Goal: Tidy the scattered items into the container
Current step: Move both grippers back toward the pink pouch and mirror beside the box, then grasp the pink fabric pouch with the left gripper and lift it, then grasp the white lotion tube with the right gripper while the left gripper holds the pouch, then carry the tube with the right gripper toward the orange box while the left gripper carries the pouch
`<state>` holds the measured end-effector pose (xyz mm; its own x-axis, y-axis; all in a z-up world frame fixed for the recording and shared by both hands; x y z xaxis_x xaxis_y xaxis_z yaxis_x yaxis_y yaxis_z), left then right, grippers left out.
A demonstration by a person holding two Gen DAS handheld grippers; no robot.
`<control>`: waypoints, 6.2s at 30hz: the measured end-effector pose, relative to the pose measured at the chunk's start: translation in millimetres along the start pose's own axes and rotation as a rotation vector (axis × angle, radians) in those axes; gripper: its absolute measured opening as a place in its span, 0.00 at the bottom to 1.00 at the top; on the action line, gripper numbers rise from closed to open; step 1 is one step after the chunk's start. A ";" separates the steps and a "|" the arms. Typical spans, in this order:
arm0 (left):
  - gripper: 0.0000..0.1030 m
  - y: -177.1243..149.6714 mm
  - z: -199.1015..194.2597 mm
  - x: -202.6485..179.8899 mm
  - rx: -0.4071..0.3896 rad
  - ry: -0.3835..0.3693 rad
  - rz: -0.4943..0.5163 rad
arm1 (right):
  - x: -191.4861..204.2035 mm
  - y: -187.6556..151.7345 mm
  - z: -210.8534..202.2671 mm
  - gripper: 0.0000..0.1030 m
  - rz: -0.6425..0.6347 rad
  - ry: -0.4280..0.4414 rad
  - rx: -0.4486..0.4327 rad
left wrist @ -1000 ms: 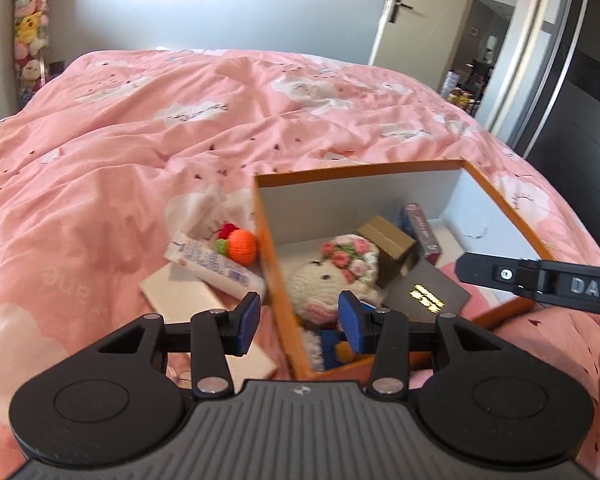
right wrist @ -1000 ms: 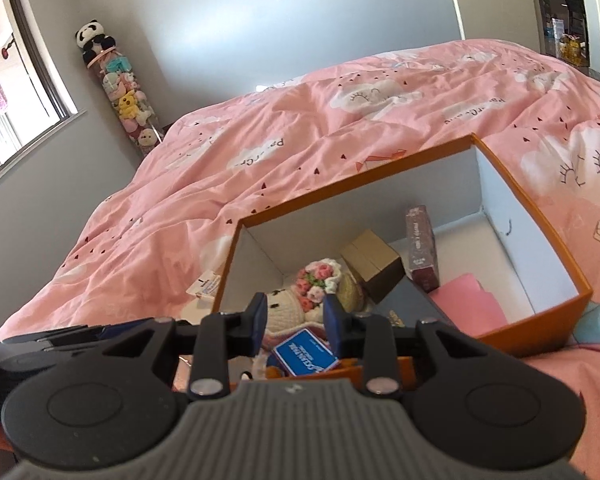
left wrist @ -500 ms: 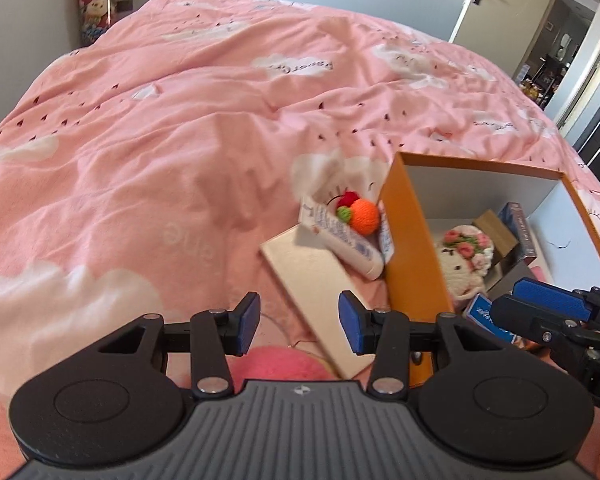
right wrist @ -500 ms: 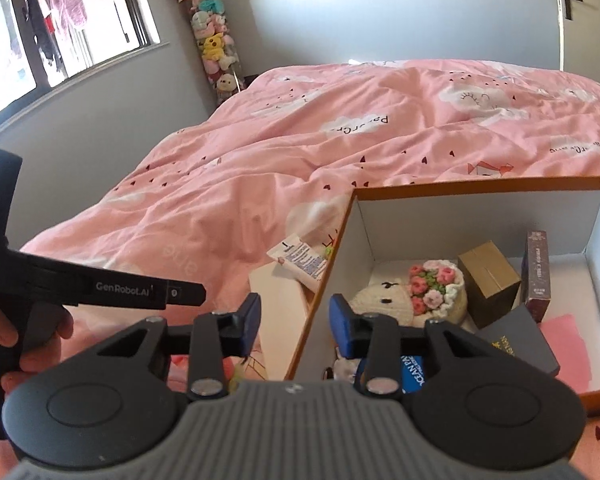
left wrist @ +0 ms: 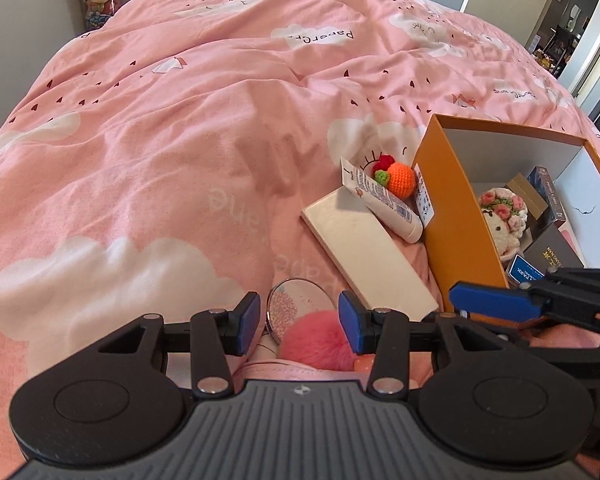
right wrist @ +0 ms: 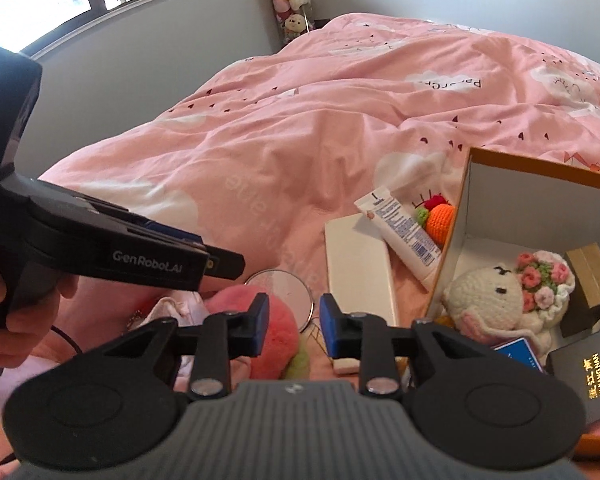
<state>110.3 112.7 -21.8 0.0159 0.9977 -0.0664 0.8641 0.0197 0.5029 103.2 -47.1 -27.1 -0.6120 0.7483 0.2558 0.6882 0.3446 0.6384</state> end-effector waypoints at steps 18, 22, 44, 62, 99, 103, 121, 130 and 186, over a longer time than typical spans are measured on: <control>0.49 -12.9 -18.9 2.2 0.017 -0.008 0.064 | 7.5 4.0 12.8 0.36 -0.002 0.035 0.086; 0.43 -20.5 -26.8 -1.0 0.021 0.006 0.093 | -1.1 3.7 10.7 0.36 0.004 0.012 0.091; 0.09 -45.3 -29.6 -6.2 -0.035 -0.077 0.119 | -24.4 17.1 3.1 0.38 -0.037 -0.084 0.095; 0.09 20.8 -56.1 -12.0 -0.230 0.039 0.205 | -28.6 50.7 21.2 0.37 -0.106 -0.080 0.097; 0.10 35.6 42.3 13.9 -0.104 0.158 0.150 | -18.2 89.3 145.0 0.29 -0.264 -0.302 0.201; 0.10 35.3 42.2 14.0 -0.105 0.157 0.148 | -17.7 88.4 137.7 0.22 -0.278 -0.306 0.172; 0.09 40.8 4.3 -5.2 -0.189 0.136 0.152 | -31.2 103.1 23.0 0.09 -0.084 -0.151 -0.094; 0.09 64.6 -26.8 -39.0 -0.270 0.066 0.201 | -39.1 109.5 -36.6 0.08 -0.020 -0.100 -0.196; 0.51 77.8 64.2 -191.3 -0.371 0.033 0.707 | -177.4 68.1 -56.0 0.09 0.334 -0.212 -0.393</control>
<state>206.8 -80.8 -25.2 0.4776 0.7835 0.3976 0.4310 -0.6033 0.6710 236.9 -188.1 11.7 -0.2664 0.8921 0.3649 0.6090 -0.1377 0.7811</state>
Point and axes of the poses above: each gripper's, at about its wrist camera, not at the fingertips, and z roughly the way its jaws point, x to its left, y to its top, the point moved 1 cm from there along z, roughly the way its jaws point, and after that the axes turned 5 degrees about z, right-handed, at the moved point
